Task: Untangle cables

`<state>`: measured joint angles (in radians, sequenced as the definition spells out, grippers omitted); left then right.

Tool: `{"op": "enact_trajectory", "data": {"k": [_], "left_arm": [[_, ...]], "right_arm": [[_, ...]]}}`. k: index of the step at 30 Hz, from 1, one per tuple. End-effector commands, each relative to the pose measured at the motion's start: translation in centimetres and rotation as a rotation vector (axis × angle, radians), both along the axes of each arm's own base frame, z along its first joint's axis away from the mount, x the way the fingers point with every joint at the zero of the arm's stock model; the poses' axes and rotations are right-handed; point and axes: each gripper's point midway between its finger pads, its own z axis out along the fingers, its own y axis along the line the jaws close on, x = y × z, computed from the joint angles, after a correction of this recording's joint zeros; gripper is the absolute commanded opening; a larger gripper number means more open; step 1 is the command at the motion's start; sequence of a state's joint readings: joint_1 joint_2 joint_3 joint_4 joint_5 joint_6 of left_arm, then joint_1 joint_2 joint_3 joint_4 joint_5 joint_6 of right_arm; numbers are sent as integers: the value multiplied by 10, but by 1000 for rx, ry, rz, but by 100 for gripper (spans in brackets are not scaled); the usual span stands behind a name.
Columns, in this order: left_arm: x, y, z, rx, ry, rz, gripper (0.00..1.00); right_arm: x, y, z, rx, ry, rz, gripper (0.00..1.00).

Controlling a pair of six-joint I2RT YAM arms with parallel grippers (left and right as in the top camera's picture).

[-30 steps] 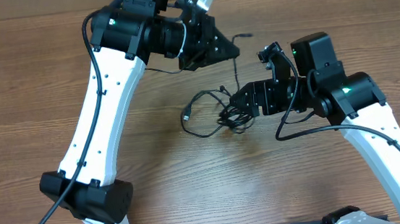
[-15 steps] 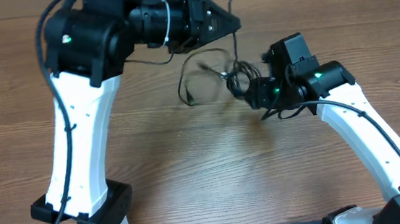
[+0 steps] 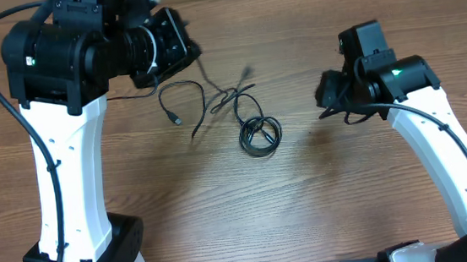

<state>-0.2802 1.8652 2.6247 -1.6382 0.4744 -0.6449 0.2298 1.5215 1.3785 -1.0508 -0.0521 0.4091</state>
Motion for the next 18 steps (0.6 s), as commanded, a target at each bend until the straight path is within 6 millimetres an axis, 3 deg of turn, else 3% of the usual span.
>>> {"op": "enact_trajectory", "data": {"k": [1, 5, 8, 12, 14, 18], "left_arm": [[-32, -38, 32, -158, -84, -267, 4], [-48, -60, 60, -247, -207, -435, 4], [-50, -62, 79, -253, -301, -442, 4], [-29, -38, 73, -156, -283, -227, 4], [-26, -29, 67, -127, -251, -158, 4], [-26, -27, 65, -126, -232, -140, 4]], "right_arm": [[1, 36, 19, 184, -16, 92, 63], [-2, 61, 31, 301, -43, 227, 69], [-6, 77, 41, 382, -61, 311, 72], [-10, 94, 57, 468, -108, 429, 73], [-16, 99, 69, 478, -157, 521, 82], [-25, 97, 101, 432, -275, 623, 89]]}}
